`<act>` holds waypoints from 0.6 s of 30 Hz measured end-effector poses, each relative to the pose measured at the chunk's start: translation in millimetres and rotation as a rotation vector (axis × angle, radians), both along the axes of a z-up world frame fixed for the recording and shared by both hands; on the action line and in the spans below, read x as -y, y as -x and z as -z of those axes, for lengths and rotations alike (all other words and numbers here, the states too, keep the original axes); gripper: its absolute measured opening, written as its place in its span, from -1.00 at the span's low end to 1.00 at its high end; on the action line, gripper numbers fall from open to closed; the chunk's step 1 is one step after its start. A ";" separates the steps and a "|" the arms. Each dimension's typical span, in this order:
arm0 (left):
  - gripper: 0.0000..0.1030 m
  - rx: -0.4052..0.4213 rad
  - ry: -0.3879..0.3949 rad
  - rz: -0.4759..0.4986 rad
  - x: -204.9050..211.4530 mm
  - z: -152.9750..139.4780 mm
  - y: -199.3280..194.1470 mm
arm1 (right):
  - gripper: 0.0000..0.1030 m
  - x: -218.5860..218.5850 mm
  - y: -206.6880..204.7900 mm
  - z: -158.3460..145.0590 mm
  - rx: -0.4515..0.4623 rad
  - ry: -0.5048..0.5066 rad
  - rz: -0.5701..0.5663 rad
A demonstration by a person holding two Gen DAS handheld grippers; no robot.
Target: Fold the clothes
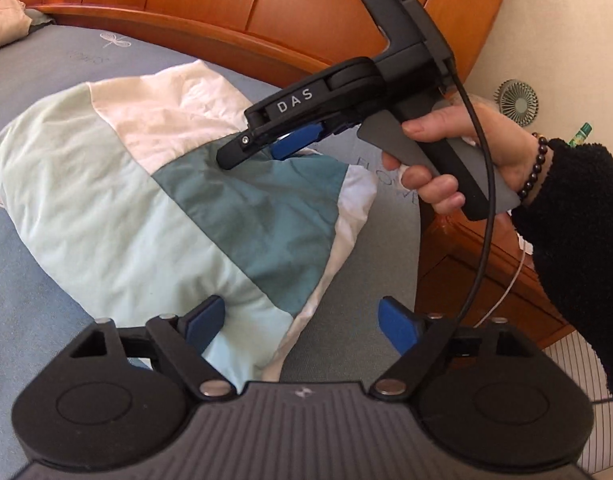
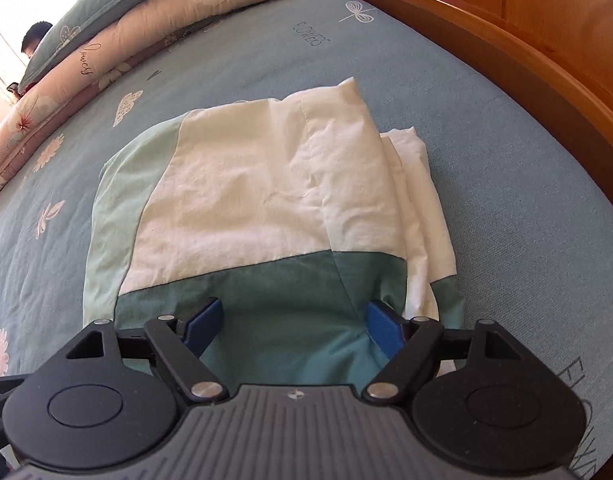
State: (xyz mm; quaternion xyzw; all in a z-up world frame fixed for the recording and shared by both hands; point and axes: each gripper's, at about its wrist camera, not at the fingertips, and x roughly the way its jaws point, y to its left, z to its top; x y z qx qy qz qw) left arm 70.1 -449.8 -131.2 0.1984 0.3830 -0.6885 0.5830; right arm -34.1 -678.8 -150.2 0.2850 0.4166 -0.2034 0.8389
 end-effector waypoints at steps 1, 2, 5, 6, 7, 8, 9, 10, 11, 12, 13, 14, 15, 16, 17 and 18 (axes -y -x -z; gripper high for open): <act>0.61 0.027 0.011 -0.009 -5.0 -6.8 -6.0 | 0.61 2.9 -0.4 -7.1 0.014 0.008 0.001; 0.63 0.057 0.018 -0.033 -7.2 -12.9 -15.5 | 0.61 7.4 -1.3 -15.4 0.036 0.016 0.005; 0.64 0.160 0.029 -0.132 -5.9 -28.4 -48.6 | 0.62 22.3 -16.3 -34.5 0.076 0.049 0.005; 0.62 0.190 0.027 -0.163 1.4 -30.2 -60.0 | 0.64 26.5 -24.9 -36.6 0.078 0.057 0.003; 0.61 0.202 0.028 -0.172 11.8 -30.6 -70.7 | 0.64 30.6 -33.5 -38.6 0.079 0.065 0.002; 0.61 0.213 0.030 -0.180 22.2 -31.0 -80.7 | 0.64 35.1 -43.1 -39.6 0.081 0.071 -0.004; 0.61 0.223 0.033 -0.179 31.9 -30.5 -87.2 | 0.64 39.0 -53.3 -38.4 0.082 0.075 -0.013; 0.61 0.237 0.040 -0.171 41.5 -28.8 -91.9 | 0.64 41.5 -61.4 -36.4 0.082 0.073 -0.018; 0.61 0.248 0.044 -0.168 54.2 -24.7 -97.7 | 0.64 44.6 -67.9 -34.0 0.085 0.065 -0.026; 0.61 0.240 0.045 -0.165 62.1 -20.8 -102.0 | 0.64 47.0 -74.0 -30.5 0.088 0.057 -0.036; 0.61 0.234 0.043 -0.164 69.1 -15.6 -106.3 | 0.64 49.5 -79.8 -25.5 0.083 0.051 -0.040; 0.61 0.229 0.030 -0.177 75.9 -9.1 -111.1 | 0.64 52.4 -85.1 -19.8 0.071 0.048 -0.040; 0.61 0.223 0.011 -0.188 82.5 -1.1 -116.3 | 0.64 55.2 -89.8 -14.2 0.058 0.047 -0.040; 0.61 0.222 0.000 -0.196 86.3 5.2 -119.7 | 0.64 57.7 -93.4 -8.2 0.040 0.051 -0.040; 0.62 0.218 -0.009 -0.203 89.6 11.3 -123.0 | 0.64 59.9 -96.9 -0.7 0.018 0.056 -0.037; 0.62 0.201 -0.013 -0.208 91.2 16.0 -125.6 | 0.64 61.8 -99.5 7.1 0.002 0.056 -0.035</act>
